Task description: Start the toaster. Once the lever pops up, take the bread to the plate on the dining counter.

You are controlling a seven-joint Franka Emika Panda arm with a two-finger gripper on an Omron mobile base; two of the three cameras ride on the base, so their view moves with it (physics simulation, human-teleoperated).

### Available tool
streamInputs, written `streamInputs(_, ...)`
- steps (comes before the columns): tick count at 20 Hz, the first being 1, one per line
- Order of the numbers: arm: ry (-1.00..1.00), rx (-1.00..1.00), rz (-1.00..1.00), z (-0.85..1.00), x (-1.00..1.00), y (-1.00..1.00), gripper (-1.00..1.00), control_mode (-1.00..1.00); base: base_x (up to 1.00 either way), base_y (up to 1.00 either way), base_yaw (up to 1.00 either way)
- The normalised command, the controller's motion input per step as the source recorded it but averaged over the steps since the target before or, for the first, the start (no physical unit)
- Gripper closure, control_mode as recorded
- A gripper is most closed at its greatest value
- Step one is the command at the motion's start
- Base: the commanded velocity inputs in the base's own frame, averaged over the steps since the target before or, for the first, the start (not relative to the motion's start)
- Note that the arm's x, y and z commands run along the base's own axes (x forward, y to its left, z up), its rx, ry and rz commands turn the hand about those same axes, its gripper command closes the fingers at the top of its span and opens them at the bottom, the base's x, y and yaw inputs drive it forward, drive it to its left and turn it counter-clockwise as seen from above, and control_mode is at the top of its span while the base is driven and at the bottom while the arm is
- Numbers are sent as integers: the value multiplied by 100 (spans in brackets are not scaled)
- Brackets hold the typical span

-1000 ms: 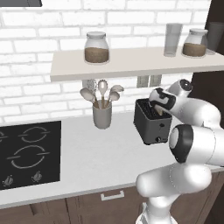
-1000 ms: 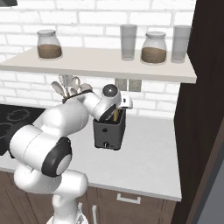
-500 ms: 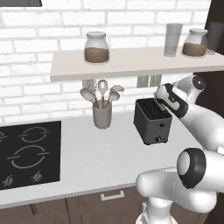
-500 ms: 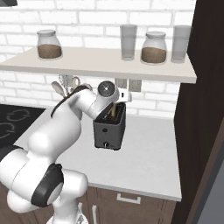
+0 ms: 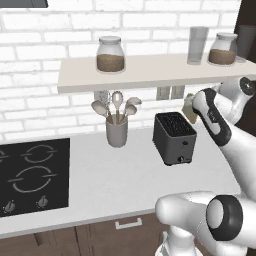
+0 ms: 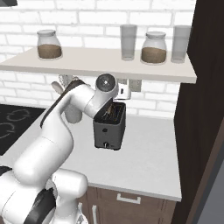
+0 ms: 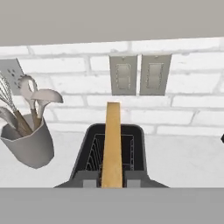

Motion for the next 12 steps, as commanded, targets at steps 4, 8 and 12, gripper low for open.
streamInputs(4, 0, 6, 0, -6, -99, 0, 100, -100, 0, 0, 0)
streamInputs(8, -2, 2, 0, -3, -97, 0, 100, -100, 0, 0, 0)
streamInputs(12, 0, 0, 0, 28, -57, 2, 100, -100, 0, 0, 0)
